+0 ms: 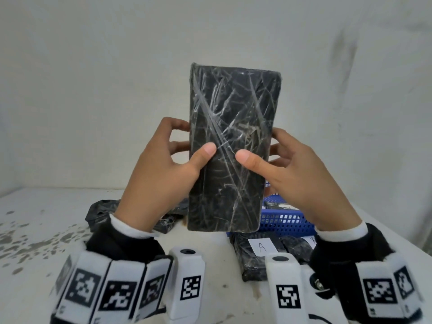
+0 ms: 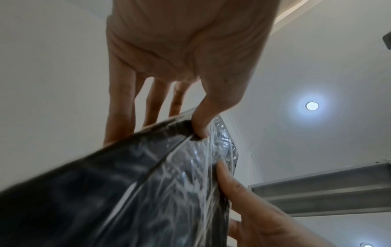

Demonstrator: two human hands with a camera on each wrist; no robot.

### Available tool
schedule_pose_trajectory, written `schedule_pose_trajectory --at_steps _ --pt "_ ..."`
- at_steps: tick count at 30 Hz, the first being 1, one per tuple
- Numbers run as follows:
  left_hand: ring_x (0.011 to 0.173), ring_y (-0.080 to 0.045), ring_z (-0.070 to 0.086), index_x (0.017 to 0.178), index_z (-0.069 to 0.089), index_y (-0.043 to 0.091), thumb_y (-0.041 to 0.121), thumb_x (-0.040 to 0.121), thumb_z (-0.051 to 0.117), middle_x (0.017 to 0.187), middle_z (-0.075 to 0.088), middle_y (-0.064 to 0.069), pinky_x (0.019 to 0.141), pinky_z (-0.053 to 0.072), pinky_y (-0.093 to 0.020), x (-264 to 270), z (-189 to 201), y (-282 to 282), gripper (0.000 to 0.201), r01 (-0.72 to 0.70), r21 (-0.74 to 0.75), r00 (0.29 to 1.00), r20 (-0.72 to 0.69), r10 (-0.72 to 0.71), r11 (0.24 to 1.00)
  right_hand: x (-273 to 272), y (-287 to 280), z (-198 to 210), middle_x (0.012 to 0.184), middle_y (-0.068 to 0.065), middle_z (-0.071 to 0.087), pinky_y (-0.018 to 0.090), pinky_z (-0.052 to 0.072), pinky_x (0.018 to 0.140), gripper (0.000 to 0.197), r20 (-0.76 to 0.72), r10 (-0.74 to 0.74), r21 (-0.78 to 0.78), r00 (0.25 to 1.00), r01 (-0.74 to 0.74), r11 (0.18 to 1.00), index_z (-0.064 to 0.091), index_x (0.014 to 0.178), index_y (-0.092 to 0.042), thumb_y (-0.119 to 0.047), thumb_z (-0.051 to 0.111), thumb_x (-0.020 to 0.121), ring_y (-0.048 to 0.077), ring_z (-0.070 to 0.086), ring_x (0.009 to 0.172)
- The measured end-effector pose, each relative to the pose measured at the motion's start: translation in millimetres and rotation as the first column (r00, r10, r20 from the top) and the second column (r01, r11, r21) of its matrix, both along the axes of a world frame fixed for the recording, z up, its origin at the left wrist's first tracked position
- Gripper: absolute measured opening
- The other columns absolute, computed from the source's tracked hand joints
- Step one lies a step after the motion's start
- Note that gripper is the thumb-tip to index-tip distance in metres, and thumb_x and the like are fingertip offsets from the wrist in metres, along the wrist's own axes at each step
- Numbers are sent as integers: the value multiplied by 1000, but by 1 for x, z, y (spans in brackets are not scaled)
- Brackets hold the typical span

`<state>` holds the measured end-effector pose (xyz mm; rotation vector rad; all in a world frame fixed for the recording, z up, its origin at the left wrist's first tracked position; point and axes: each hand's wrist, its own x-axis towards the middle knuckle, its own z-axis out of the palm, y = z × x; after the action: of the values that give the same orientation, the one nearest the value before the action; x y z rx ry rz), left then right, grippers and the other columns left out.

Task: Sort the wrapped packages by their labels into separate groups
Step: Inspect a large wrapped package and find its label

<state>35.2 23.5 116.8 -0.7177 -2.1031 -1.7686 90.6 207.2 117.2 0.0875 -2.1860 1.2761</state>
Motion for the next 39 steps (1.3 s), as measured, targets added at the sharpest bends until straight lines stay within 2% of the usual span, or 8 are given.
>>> schedule_pose_trajectory --at_steps 10,14,16,18,22,26,31,39 --pt "88 -7 68 127 45 46 50 80 67 98 63 19 66 51 -19 4 0 1 52 -40 -50 998 -56 37 998 0 -3 -1 107 -14 69 40 62 79 64 -28 -69 70 997 71 995 60 126 -38 -68 69 70 8 73 75" --pt "91 -8 68 123 48 44 53 80 65 98 65 14 80 58 -39 3 -1 1 47 -36 -34 999 -39 34 999 0 -2 1 104 -12 72 30 58 79 62 -26 -80 80 996 82 993 64 122 -37 -71 64 70 6 70 87" --pt "93 -6 67 122 48 45 53 81 64 97 64 16 80 57 -37 3 0 1 45 -33 -46 999 -45 31 998 1 -2 3 101 -11 73 25 57 77 60 -25 -76 71 997 78 994 66 119 -37 -71 62 70 3 70 86" --pt "91 -3 67 121 49 45 56 80 63 95 66 16 77 57 -34 3 0 2 45 -27 -42 999 -46 25 999 1 -2 3 98 -9 74 35 61 78 59 -30 -65 32 997 66 997 67 118 -37 -70 64 69 6 72 82" --pt "75 0 69 118 53 42 59 76 62 97 72 10 67 55 -28 4 0 2 46 -23 -36 998 -53 21 999 4 -3 3 105 -11 70 26 61 62 61 -60 -48 5 997 48 999 61 129 -36 -59 72 73 6 73 72" --pt "76 -4 70 110 54 36 70 62 59 107 69 13 77 58 -40 3 -1 1 59 -80 -21 994 -72 79 997 6 -6 2 106 -10 70 22 59 57 72 -48 -27 16 998 28 999 58 133 -36 -59 74 67 6 73 71" --pt "92 -9 68 127 48 43 69 68 59 108 65 16 83 56 -41 4 0 1 65 -95 -69 992 -91 88 993 3 -7 2 101 -11 72 27 57 72 75 -49 -59 74 997 62 995 56 132 -41 -71 66 64 4 71 76" --pt "92 -7 67 123 50 44 67 71 56 102 60 23 71 50 -22 4 -1 4 57 -68 -70 992 -111 60 995 7 -7 4 103 -1 75 32 63 58 75 7 1 -45 1000 0 999 50 137 -41 -61 71 68 11 75 77"
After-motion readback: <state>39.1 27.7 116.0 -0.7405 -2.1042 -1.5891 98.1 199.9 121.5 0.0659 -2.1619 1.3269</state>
